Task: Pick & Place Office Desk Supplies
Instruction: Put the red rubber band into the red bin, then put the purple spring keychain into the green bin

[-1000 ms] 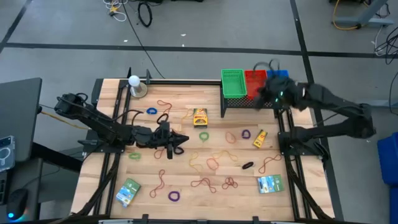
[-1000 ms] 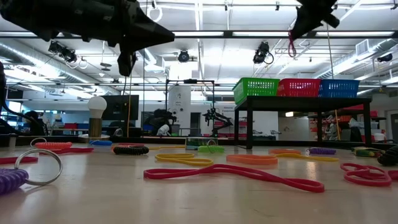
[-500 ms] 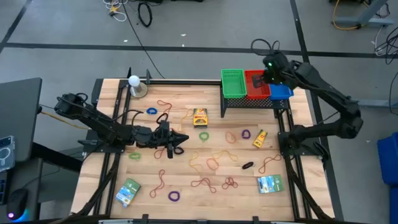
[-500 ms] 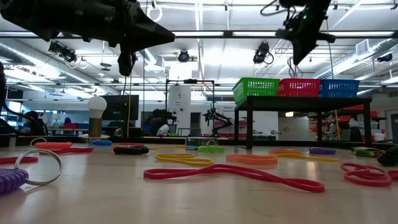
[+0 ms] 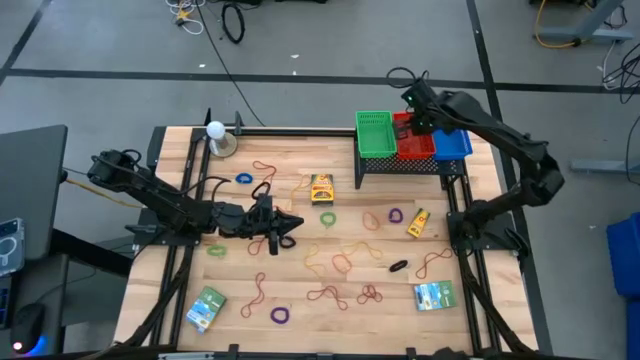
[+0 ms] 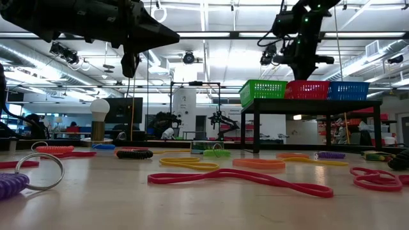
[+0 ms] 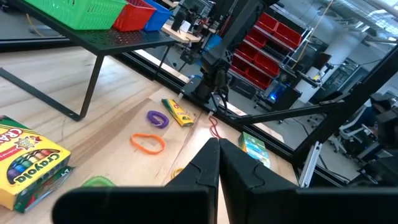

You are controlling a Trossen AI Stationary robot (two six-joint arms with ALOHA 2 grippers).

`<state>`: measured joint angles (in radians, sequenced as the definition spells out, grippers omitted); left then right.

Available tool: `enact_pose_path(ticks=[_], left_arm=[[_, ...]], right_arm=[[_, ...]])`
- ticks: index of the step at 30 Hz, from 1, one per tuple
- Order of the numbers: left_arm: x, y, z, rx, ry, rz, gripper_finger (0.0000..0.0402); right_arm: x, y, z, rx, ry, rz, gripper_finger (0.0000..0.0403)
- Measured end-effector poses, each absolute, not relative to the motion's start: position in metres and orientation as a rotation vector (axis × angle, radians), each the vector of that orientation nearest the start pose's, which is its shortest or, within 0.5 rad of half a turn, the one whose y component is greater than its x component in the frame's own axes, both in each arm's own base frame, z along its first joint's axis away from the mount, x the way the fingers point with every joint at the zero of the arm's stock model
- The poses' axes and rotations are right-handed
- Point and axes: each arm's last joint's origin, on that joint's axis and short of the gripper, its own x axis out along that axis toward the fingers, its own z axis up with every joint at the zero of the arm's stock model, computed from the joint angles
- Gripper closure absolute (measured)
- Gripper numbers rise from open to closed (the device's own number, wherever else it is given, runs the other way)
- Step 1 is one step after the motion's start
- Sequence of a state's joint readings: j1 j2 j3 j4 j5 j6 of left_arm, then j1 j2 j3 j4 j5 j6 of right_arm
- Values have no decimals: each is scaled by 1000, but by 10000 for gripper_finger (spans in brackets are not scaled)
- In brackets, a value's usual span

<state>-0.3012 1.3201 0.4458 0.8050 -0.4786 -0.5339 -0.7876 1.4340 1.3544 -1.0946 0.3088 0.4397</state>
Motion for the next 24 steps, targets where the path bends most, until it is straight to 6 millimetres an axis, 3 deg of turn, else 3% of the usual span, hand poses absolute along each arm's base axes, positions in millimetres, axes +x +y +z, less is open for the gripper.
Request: enact_pose_path(ticks=[5, 17, 24], left_arm=[[244, -62, 203, -505, 16, 190, 390], [244, -62, 203, -571, 12, 182, 390], [244, -62, 203, -599, 10, 182, 390]], right_arm=[[189, -202, 309, 662, 1000, -1217, 361], [186, -200, 310, 698, 993, -1256, 212], [176, -190, 329, 650, 918, -1250, 191]])
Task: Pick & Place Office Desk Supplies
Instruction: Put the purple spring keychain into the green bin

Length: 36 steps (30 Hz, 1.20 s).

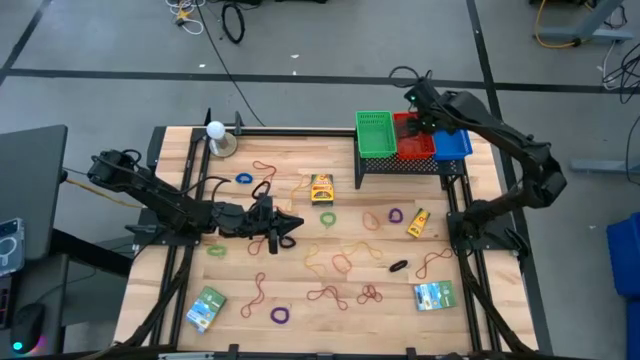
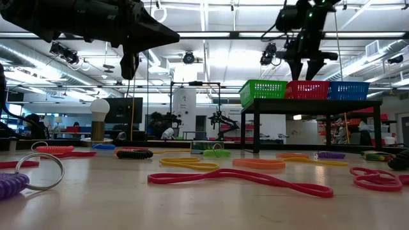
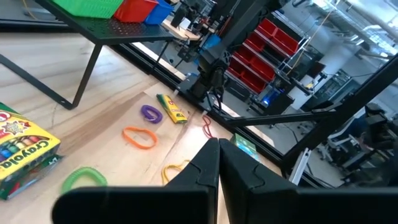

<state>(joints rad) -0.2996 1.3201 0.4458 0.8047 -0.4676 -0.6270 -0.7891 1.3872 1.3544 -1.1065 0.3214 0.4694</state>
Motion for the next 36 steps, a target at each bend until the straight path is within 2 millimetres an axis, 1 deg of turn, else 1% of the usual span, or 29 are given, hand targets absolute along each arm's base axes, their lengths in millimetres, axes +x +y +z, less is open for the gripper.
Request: enact_pose_path(ticks=[3, 6, 9, 12, 14, 16, 21, 25, 27, 30, 33, 36], left_arm=[[244, -62, 203, -602, 10, 182, 390], [244, -62, 203, -605, 9, 183, 390], [244, -61, 203, -620, 7, 186, 390], [244, -60, 203, -643, 8, 179, 389], [245, -59, 203, -636, 11, 174, 391], [244, -61, 203, -614, 15, 167, 394], [246, -67, 209, -599, 19, 143, 396], [251, -75, 212, -559, 101, 138, 395], [253, -80, 212, -540, 174, 121, 395], [254, -86, 213, -522, 283, 118, 395], [253, -92, 214, -511, 337, 127, 395], [252, -94, 213, -517, 343, 166, 395]], right_arm=[[168, -178, 343, 618, 866, -1196, 198], [162, -157, 359, 566, 823, -1109, 226], [162, -128, 371, 491, 766, -1003, 274], [169, -98, 371, 426, 690, -862, 335], [173, -78, 366, 403, 653, -764, 374], [177, -59, 356, 370, 638, -662, 394], [185, -13, 329, 256, 599, -523, 385], [189, 18, 312, 181, 579, -427, 395], [191, 30, 304, 172, 565, -373, 398], [189, 42, 291, 213, 576, -334, 395], [186, 51, 279, 265, 595, -321, 384], [182, 57, 264, 335, 624, -323, 374]])
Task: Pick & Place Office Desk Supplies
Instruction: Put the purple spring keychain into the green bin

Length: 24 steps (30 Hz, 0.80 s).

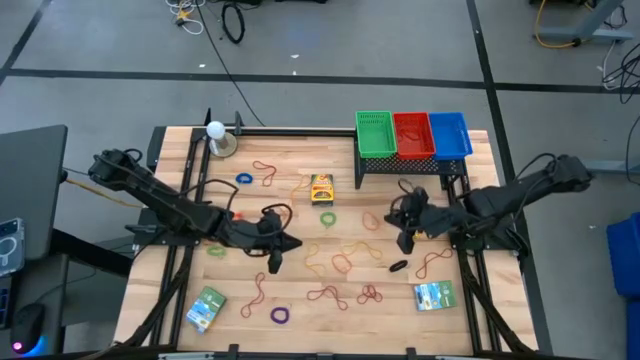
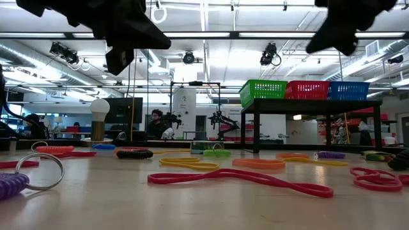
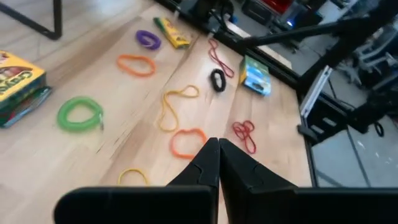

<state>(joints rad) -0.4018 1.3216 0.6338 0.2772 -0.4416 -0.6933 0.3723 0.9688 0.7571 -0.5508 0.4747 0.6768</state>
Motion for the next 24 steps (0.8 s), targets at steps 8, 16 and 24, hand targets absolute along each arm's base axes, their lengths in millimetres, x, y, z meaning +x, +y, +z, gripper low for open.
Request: enact_pose_path(ticks=[8, 16, 24], left_arm=[[252, -89, 214, -564, 264, 315, 395], [252, -88, 214, -557, 244, 353, 395], [252, -88, 214, -524, 249, 349, 395]], right_arm=[[168, 53, 212, 787, 632, -606, 316], [154, 35, 180, 849, 614, -852, 221], [151, 17, 159, 791, 716, -900, 213]])
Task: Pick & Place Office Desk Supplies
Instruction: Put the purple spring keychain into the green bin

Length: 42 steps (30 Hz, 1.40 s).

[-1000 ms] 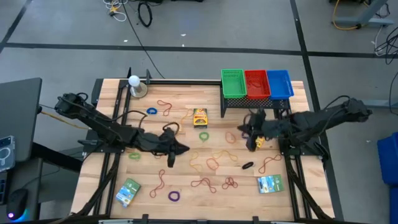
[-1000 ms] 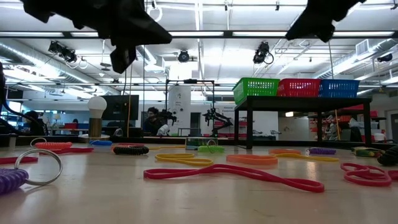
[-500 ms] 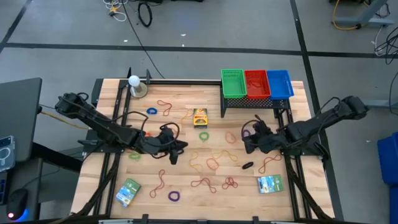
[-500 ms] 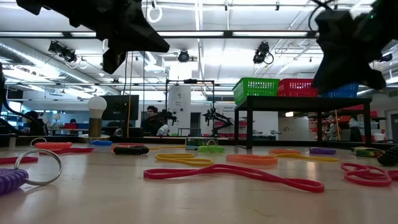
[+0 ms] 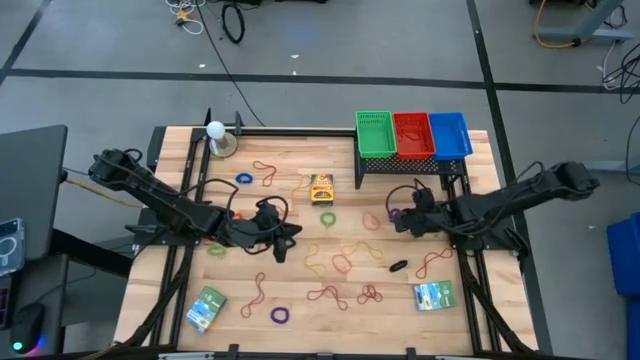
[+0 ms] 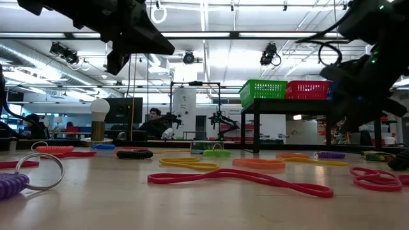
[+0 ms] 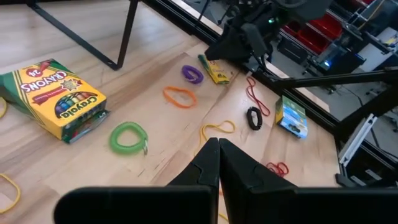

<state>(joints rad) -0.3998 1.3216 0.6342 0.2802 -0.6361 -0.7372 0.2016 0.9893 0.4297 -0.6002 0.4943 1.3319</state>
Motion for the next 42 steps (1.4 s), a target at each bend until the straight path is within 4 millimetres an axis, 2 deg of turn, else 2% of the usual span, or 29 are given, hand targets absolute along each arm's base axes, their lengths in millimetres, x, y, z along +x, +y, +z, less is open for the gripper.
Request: enact_pose_path(ticks=[7, 15, 23, 35, 42], left_arm=[[252, -88, 215, -530, 245, 348, 395], [252, -88, 215, -531, 245, 347, 395], [252, -87, 215, -527, 240, 357, 395], [252, -87, 215, -525, 238, 365, 395], [254, -88, 210, -513, 253, 370, 395]], right_arm=[[160, 4, 145, 787, 853, -927, 222], [174, -1, 131, 785, 884, -933, 225], [176, -1, 119, 755, 949, -986, 268], [182, 3, 125, 738, 960, -943, 367], [200, 16, 148, 700, 956, -817, 377]])
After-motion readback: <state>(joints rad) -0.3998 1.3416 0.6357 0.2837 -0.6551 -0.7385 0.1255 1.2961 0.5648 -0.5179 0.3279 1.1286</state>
